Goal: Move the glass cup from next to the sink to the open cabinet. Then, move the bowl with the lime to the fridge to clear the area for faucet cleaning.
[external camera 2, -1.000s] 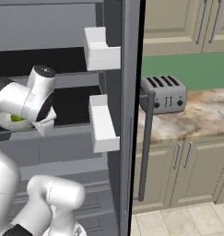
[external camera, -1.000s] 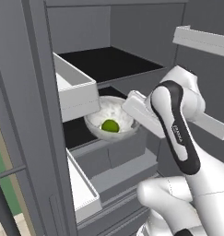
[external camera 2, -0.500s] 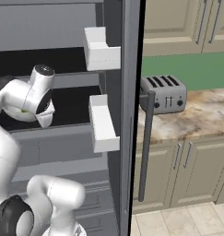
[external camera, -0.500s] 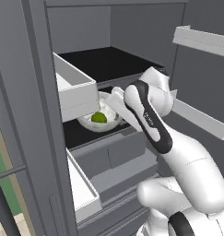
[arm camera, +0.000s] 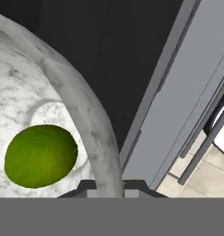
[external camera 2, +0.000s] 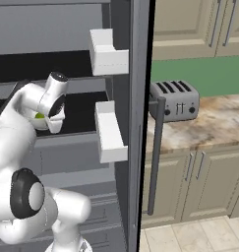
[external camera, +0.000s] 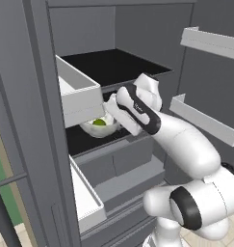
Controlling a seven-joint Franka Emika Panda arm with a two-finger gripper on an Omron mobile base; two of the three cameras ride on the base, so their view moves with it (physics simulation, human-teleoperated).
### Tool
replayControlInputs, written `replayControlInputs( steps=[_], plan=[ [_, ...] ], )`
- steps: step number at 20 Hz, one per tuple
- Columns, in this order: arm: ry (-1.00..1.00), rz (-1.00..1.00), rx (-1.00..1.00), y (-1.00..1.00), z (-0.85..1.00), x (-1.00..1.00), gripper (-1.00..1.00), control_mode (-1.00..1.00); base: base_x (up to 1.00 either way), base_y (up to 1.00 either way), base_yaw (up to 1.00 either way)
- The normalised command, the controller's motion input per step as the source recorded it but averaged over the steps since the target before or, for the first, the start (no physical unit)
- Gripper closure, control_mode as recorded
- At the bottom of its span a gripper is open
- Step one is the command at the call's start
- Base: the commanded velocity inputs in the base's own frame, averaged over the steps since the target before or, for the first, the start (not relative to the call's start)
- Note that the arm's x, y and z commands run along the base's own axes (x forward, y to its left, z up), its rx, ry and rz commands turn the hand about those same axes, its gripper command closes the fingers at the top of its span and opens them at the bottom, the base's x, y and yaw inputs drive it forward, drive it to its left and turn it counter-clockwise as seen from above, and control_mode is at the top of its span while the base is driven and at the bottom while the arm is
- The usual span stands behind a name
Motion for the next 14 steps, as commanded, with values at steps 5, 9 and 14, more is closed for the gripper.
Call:
replayControlInputs(
  steps=[5, 9, 14],
  plan=[
    [0.0, -0.11, -0.02, 0.36, -0.05, 0.84, 1.0, -1.0, 0.0, 0.0, 0.0],
    [0.0, -0.06, -0.13, 0.3, -0.5, 0.44, 1.0, -1.0, 0.0, 0.0, 0.0],
    [0.0, -0.03, -0.09, 0.19, -0.37, 0.45, 1.0, -1.0, 0.0, 0.0, 0.0]
  ],
)
